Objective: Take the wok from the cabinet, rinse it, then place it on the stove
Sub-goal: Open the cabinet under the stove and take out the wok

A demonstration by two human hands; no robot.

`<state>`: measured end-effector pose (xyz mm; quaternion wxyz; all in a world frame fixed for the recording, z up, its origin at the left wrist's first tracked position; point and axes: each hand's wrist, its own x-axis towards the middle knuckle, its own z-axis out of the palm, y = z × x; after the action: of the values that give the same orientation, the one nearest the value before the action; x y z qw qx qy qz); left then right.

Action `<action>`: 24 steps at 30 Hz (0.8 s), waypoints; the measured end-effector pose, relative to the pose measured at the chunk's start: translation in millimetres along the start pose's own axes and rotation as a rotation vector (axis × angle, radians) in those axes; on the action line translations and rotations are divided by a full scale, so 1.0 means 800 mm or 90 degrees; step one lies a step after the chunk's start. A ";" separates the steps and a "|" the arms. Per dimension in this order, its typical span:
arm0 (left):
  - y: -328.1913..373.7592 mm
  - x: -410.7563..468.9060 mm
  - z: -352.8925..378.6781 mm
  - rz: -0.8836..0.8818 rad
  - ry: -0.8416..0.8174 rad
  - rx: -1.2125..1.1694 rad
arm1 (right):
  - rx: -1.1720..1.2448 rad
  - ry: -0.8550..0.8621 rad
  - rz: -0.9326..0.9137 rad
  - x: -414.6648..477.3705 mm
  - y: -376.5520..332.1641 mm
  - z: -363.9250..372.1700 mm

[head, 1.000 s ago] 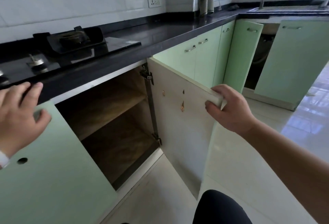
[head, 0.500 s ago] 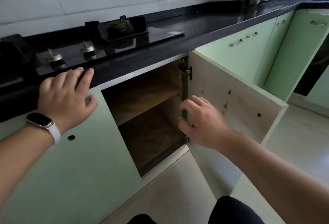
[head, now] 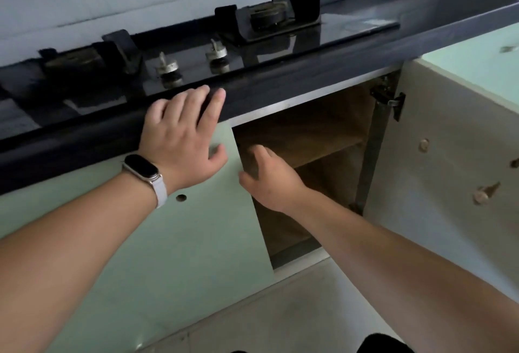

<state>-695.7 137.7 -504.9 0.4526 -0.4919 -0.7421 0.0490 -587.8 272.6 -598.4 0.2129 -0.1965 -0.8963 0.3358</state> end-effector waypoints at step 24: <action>0.000 0.002 0.003 0.000 0.037 0.003 | 0.030 -0.167 -0.039 0.130 -0.007 0.008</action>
<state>-697.7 139.8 -505.9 0.4753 -0.4919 -0.7285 0.0368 -678.9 316.8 -572.5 0.1083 -0.1184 -0.9140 0.3727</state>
